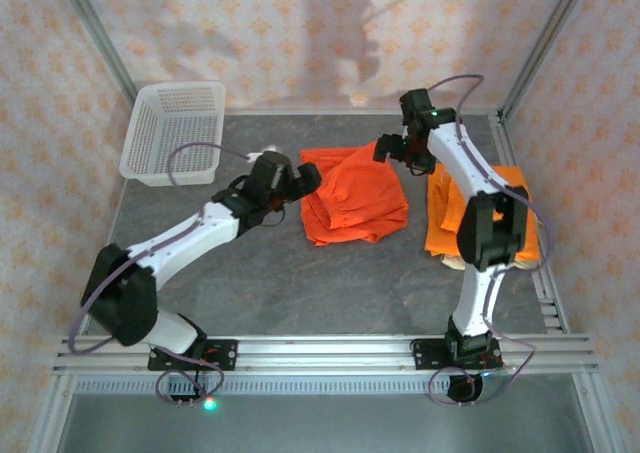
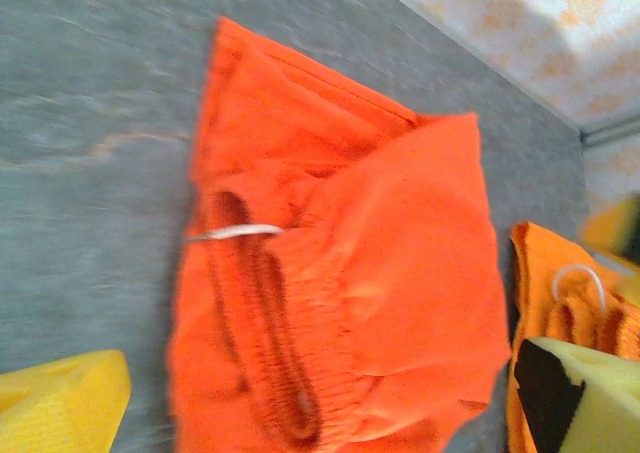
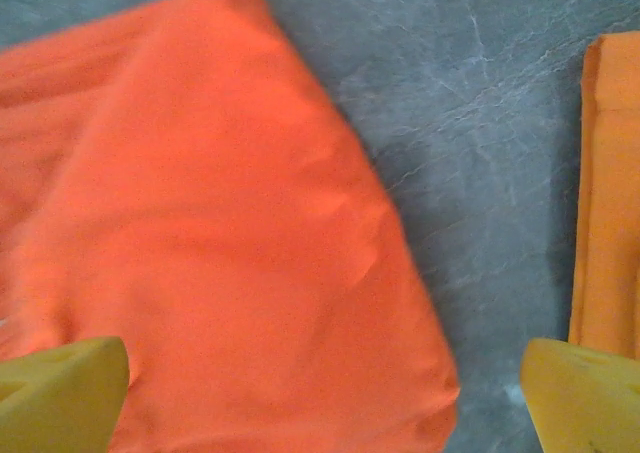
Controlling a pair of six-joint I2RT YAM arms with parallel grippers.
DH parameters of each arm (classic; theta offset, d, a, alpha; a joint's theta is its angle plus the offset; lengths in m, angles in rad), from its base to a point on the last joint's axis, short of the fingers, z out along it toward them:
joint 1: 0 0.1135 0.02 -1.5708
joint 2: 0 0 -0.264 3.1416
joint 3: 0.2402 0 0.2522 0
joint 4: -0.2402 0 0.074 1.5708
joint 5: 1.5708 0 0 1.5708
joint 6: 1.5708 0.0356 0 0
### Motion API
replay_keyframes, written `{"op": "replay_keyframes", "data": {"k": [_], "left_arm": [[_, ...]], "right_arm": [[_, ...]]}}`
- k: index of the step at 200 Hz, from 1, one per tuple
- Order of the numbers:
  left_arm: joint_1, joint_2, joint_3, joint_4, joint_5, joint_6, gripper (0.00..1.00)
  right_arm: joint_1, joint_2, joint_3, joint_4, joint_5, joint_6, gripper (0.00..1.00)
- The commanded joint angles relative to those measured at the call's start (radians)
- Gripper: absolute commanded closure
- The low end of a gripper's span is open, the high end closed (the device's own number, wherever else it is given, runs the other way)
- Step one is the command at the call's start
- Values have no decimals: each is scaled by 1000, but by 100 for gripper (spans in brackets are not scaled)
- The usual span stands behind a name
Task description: Fold and stack the shorts
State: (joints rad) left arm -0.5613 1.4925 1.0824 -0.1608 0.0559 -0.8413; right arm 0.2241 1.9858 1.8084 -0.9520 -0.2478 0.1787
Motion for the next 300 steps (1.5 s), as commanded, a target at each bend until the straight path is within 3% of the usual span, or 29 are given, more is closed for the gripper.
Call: {"op": "replay_keyframes", "data": {"k": [1,42,71,105,141,206,244,266,300], "left_arm": [[-65,103,98,55,42,-21,0],[-124,336,199,122,21,-42,2],[-130,481,227,165,11,-56,3],[-130,548,227,138,-27,-33,3],[-132,487,204,130,-42,-30,3],[-132,256,219,-6,-128,77,0],[-133,229,182,-10,-137,87,0],[-132,213,153,-7,-146,93,0],[-132,195,133,-31,-171,117,0]], "right_arm": [[-12,114,41,-31,-44,-92,1],[-17,204,23,47,-166,-106,1],[-17,281,37,41,-162,-111,11],[-17,295,13,54,-206,-95,48],[-17,211,15,35,-144,-64,100],[-16,-79,179,-295,320,-112,100],[-107,-154,303,-510,502,-144,100],[-193,-177,295,-536,579,-161,100],[-273,-183,155,-433,785,-232,97]]}}
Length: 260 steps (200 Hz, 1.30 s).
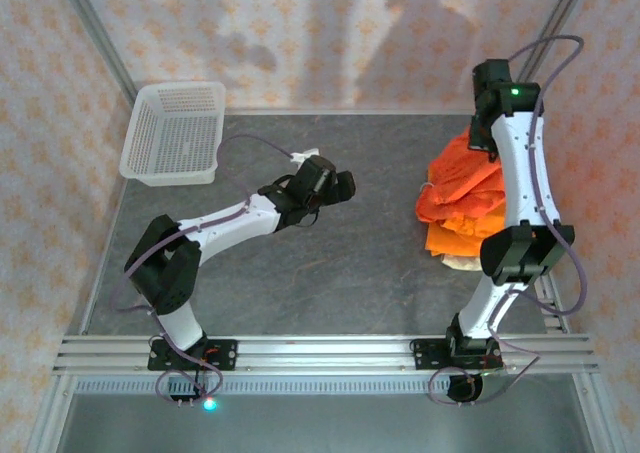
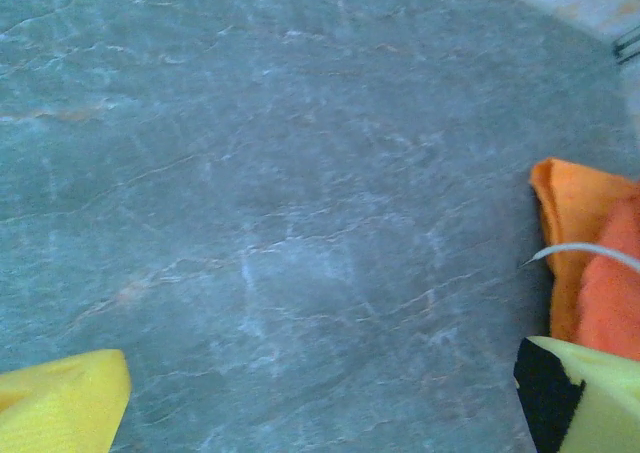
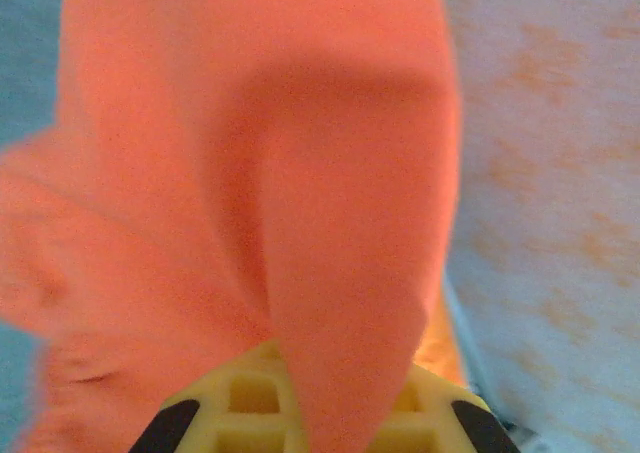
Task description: Fold and stack the shorts
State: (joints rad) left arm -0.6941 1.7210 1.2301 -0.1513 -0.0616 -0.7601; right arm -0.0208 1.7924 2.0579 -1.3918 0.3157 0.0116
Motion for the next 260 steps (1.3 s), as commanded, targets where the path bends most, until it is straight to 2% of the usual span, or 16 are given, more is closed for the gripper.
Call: {"op": "replay_keyframes", "data": {"k": [1,24,37,43,55,62,74,91,115,132,141,165,209,227,234,260], "left_arm": [[1,-34,-15,-42,-54,36,0],[1,-57,-34,-59,-79,45,0],[2,-86,-51,-78,-109,56,0],[4,-104,-58,-91,-129,57,0],[7,-147,-76,-112,-176,67,0],[8,-177,-91,-118,-207,77,0],[12,-232,-118,-132,-270,93,0],[26,-311,-156,-153,-364,120,0],[79,-415,-229,-146,-424,150,0],[132,-482,-295,-124,-451,167,0],[156,-526,-344,-91,-474,197,0],[209,-642,-486,35,-555,321,0],[256,-740,-756,362,-659,525,0],[273,-703,-800,435,-705,563,0],[284,-701,-785,400,-704,546,0],[315,-673,-835,588,-677,657,0]], "right_arm": [[-30,11,-101,11,227,-67,97],[-95,42,-190,67,301,-66,85],[-139,66,-210,79,337,-40,73],[-158,77,-208,74,348,-16,50],[-178,79,-194,63,336,25,14],[-179,65,-188,74,315,38,0],[-178,16,-182,101,212,67,0],[-177,-103,-232,201,-68,98,0],[-175,-289,-433,434,-535,163,1],[-155,-364,-569,570,-729,223,1],[-134,-392,-637,624,-734,228,1],[-92,-477,-848,810,-616,179,1],[-89,-604,-1290,1344,-549,70,1],[-87,-597,-1358,1426,-575,-2,1],[-88,-569,-1366,1445,-574,-14,1],[-88,-472,-1417,1585,-552,-36,1]]}}
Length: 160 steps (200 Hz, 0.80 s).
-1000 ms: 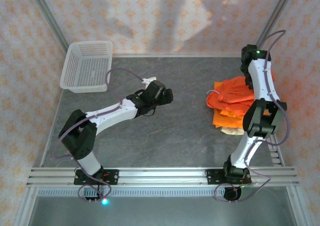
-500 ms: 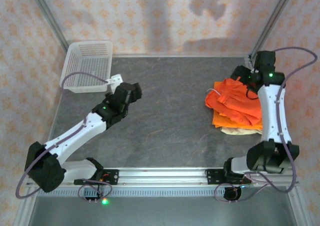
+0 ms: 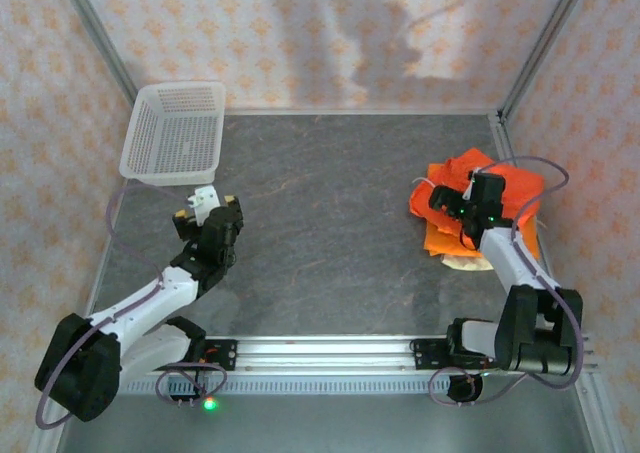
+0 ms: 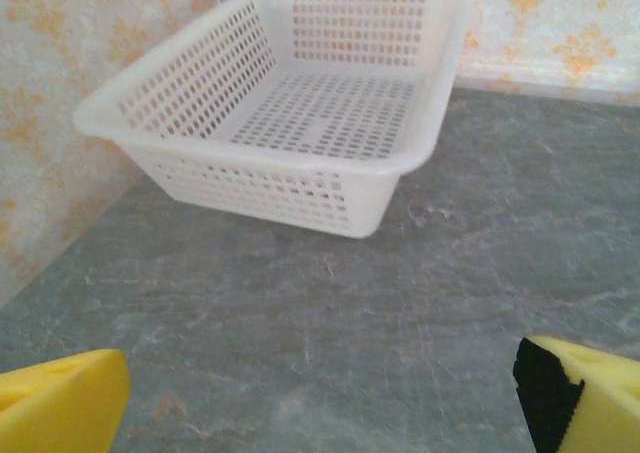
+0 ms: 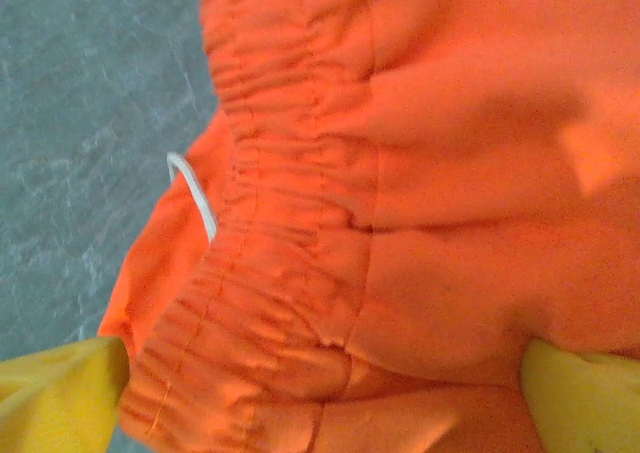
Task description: Fold and stack the shorts
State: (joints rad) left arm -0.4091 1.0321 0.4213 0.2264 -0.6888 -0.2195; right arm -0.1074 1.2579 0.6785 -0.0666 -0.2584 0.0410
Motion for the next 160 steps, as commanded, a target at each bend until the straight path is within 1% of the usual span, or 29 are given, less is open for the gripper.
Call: {"op": "replay_keyframes", "data": {"k": [1,12,22,31,46,53,58,68,79,99,104,114,128,136,144,150,156,160], "left_arm": [[32,17,-26,211,-47,119,0],[58,28,-35,240,4,170,0],[77,53,-54,278,6,199,0],[107,76,-81,313,35,193,0],[150,122,-137,416,100,164,0],[162,152,-152,466,113,151,0],[168,172,-151,496,112,150,0],[174,192,-119,463,155,175,0],[178,229,-95,471,169,211,0],[210,274,-80,507,220,242,0],[227,288,-82,526,240,239,0],[256,330,-91,583,263,220,0],[288,382,-88,620,311,205,0],[293,406,-76,620,342,209,0],[294,441,-67,627,364,218,0],[296,475,-55,658,369,231,0],[297,474,-27,615,377,227,0],[305,459,-11,536,394,214,0]], "right_arm": [[0,67,-40,266,23,-65,1],[0,96,-63,323,19,-89,1],[0,119,-71,349,7,-113,1],[1,142,-83,380,-3,-131,1],[1,187,-117,487,-7,-146,1],[0,191,-93,437,-8,-151,1],[0,200,-93,446,-22,-155,1],[1,199,-88,433,-37,-165,1],[0,191,-100,447,-41,-165,1],[1,183,-121,495,-92,-145,1],[2,187,-125,520,-109,-127,1],[4,206,-163,651,-143,-100,1],[14,262,-167,709,-121,-95,1],[15,243,-158,654,-112,-107,1],[16,247,-178,705,-120,-103,1],[17,243,-172,682,-119,-108,1],[17,245,-173,688,-117,-108,1],[18,248,-174,696,-121,-105,1]]}}
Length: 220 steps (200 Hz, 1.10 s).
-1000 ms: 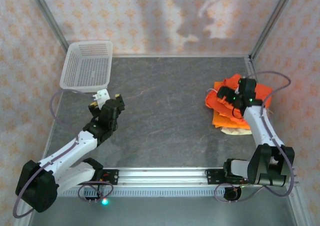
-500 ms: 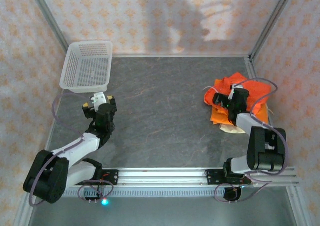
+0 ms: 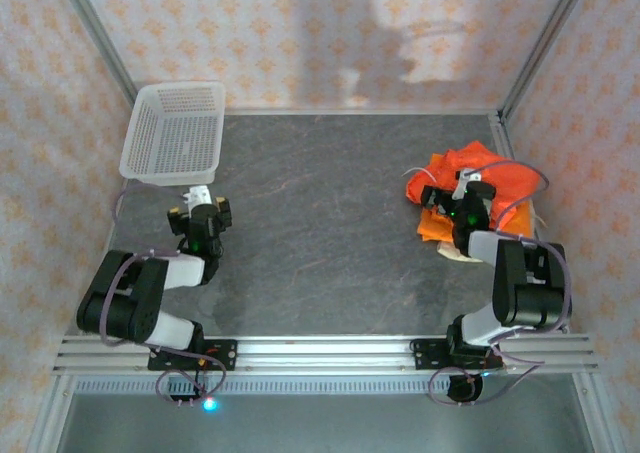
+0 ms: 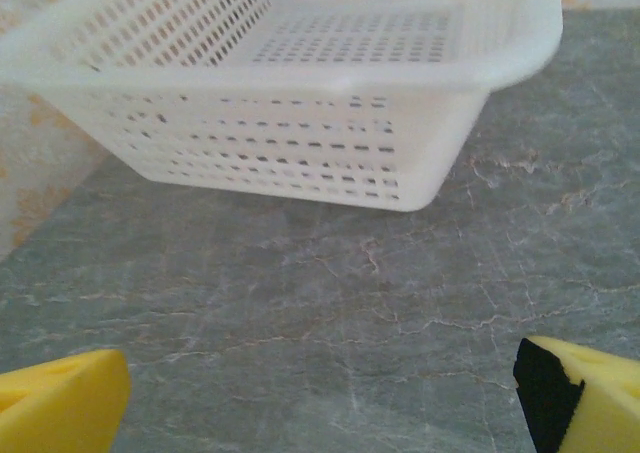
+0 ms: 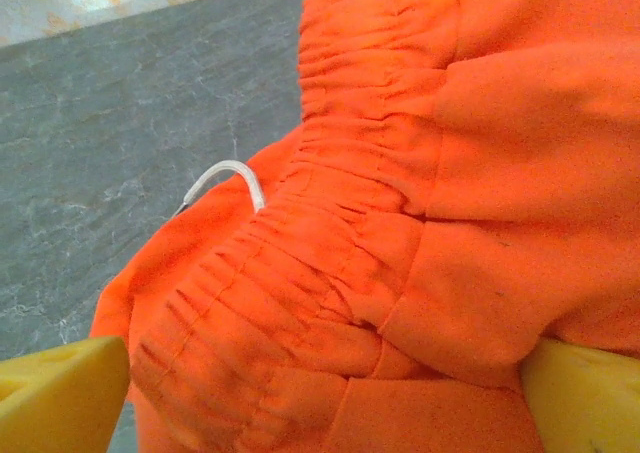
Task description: Fold and stack the shorts
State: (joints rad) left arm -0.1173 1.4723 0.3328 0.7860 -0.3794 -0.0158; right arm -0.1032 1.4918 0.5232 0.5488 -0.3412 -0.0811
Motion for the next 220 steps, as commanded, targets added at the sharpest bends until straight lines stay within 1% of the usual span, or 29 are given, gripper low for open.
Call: {"op": "replay_keyframes", "data": {"k": [1,5,9,18,25,33,40,48,82,112,121,133,143,152,156,163,172,181,190,220], "left_arm": [[16,18,80,-31,92,9,0],[28,27,76,-9,115,11,0],[33,33,71,16,115,8,0],[38,20,84,-36,123,-4,0],[39,28,75,0,123,1,0],[40,21,83,-31,126,-4,0],[41,28,78,-8,125,0,0],[42,23,83,-28,127,-4,0],[42,25,80,-18,125,-3,0],[41,25,82,-20,127,-3,0],[41,25,81,-21,127,-3,0],[41,25,81,-20,128,-3,0],[42,25,82,-20,127,-3,0],[41,25,81,-21,128,-3,0],[41,25,81,-20,128,-2,0],[41,25,81,-20,127,-3,0],[41,25,81,-20,127,-3,0],[41,25,82,-19,127,-3,0],[41,25,81,-22,128,-4,0],[44,24,82,-24,134,-4,0]], "right_arm": [[14,14,-18,78,-36,17,1],[13,11,-15,66,-36,14,1],[13,10,-16,70,-36,14,1],[13,11,-19,76,-41,12,1],[14,8,-25,82,-45,8,1],[15,5,-33,95,-50,5,1],[16,3,-39,101,-52,0,1],[20,-1,-51,121,-51,-6,1],[20,-5,-58,127,-47,-3,1],[27,2,-124,237,11,7,1],[37,57,-142,355,-24,-4,1],[40,18,-120,236,2,-17,1],[46,43,-128,301,50,8,1],[50,26,-118,244,68,3,1],[53,27,-118,252,74,1,1],[56,40,-121,277,76,5,1],[56,26,-116,245,79,0,1],[56,37,-119,270,77,4,1],[56,29,-117,250,80,3,1],[56,32,-119,261,80,3,1]]}}
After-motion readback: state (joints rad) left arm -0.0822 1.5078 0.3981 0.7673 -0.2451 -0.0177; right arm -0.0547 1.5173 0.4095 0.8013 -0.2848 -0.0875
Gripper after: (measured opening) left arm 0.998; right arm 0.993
